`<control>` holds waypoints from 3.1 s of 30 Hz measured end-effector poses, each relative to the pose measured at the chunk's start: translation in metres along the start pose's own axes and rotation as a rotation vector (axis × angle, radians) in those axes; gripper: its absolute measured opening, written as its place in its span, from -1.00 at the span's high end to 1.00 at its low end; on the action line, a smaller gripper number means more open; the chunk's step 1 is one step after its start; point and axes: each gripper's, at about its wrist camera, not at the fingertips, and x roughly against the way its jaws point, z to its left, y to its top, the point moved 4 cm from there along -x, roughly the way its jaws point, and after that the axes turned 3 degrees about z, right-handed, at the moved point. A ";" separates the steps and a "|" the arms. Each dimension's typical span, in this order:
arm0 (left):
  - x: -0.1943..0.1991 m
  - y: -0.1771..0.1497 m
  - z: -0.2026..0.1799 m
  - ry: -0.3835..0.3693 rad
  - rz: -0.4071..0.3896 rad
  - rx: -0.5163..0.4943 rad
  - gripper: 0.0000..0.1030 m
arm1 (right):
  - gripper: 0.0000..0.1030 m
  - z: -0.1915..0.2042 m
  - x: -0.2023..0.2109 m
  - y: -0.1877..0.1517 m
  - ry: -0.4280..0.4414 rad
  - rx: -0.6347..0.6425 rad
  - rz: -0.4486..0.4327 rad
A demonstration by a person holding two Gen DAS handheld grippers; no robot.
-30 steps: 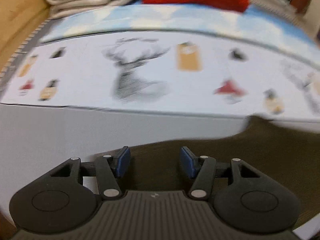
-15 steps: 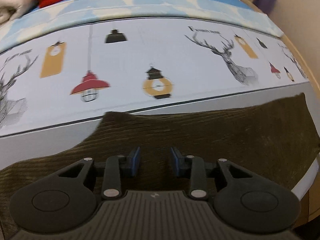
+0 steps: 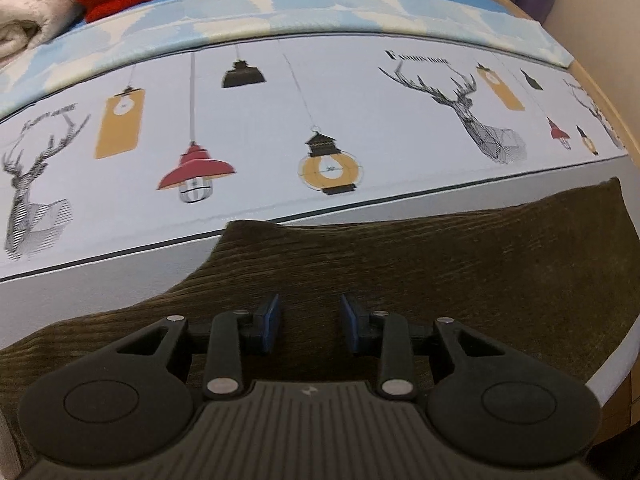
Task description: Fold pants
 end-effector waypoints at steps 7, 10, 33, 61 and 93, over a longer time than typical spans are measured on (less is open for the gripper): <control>0.064 -0.026 0.030 0.032 -0.126 0.051 0.29 | 0.57 0.076 0.068 -0.024 0.003 0.366 -0.291; 0.096 -0.052 0.045 0.061 -0.193 0.075 0.29 | 0.57 0.147 0.121 -0.089 0.075 0.697 -0.462; 0.108 -0.146 0.146 -0.021 -0.114 0.208 0.22 | -0.01 0.264 0.146 -0.492 0.527 1.508 -0.016; 0.074 -0.109 0.079 -0.143 -0.040 0.183 0.16 | -0.34 0.249 0.121 -0.332 0.436 1.175 -0.048; -0.007 -0.065 0.051 -0.035 -0.023 0.319 0.85 | -0.42 0.165 0.036 -0.268 0.241 0.869 0.237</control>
